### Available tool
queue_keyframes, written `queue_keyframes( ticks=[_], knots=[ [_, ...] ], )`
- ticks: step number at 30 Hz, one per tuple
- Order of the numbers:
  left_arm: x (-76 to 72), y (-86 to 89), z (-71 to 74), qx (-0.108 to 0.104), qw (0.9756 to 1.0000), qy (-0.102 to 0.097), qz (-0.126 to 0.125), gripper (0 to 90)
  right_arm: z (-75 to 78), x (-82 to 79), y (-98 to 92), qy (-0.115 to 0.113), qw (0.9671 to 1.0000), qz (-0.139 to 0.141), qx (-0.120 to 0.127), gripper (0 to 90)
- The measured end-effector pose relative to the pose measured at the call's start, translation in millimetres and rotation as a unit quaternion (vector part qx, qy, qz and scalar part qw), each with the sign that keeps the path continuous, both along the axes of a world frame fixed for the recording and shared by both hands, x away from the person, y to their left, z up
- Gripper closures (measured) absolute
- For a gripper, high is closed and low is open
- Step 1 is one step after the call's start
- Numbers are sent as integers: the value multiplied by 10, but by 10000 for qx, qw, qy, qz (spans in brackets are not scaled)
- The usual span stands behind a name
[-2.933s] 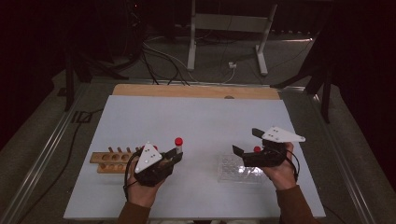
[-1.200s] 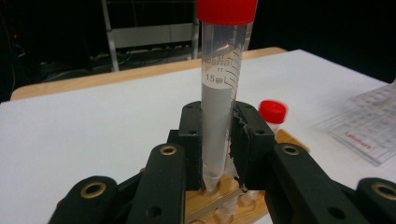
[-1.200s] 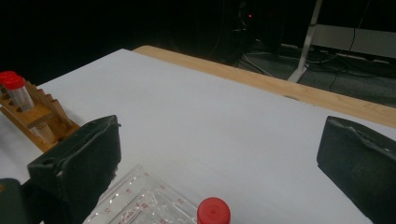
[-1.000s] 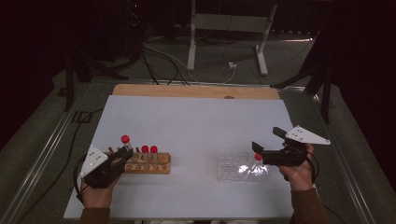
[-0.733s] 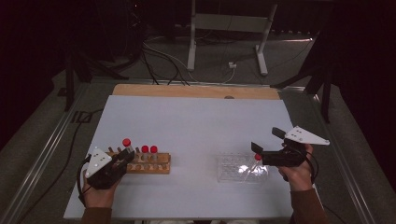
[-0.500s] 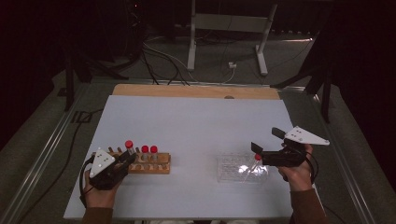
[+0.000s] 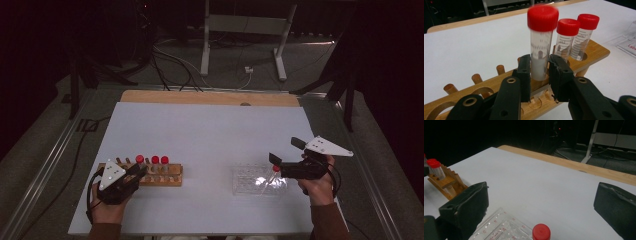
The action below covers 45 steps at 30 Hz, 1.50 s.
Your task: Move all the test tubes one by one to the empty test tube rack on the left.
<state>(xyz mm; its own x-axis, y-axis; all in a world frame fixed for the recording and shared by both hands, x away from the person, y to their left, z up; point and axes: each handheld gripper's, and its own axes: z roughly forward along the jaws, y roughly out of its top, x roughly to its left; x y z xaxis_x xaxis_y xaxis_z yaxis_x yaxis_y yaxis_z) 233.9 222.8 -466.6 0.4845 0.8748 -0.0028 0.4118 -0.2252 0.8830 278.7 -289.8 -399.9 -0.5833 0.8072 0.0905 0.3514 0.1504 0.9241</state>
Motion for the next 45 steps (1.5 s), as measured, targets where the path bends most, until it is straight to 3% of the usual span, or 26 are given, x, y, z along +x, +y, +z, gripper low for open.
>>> queue_keyframes(
  ticks=[6,11,13,20,29,30,35,38,45],
  knots=[
    [-16,-2,8,-41,10000,4,-16,587,-4,-7,0,-4,10000,-1,0,0],
    [-44,23,35,-162,9998,-87,40,352,-3,-12,-18,-11,10000,-9,-20,0],
    [-57,41,63,-322,9992,-189,124,273,-8,-14,-27,-12,10000,-13,-24,0],
    [-71,89,122,-645,9973,-314,130,237,-63,-45,-67,24,9999,-61,-121,41],
    [-66,76,179,-710,9966,-336,253,72,-205,-147,-104,88,9996,-55,-271,82],
    [-62,68,179,-708,9966,-327,270,23,-262,-179,-103,85,9994,-61,-343,126],
    [-65,57,184,-730,9964,-346,255,16,-363,-224,-111,117,9992,-37,-380,190],
    [-64,56,182,-732,9964,-346,254,15,-445,-287,-126,59,9992,-21,-387,321],
    [-60,58,165,-750,9963,-328,265,15,-570,-367,-143,89,9990,71,-439,481]
  ],
)
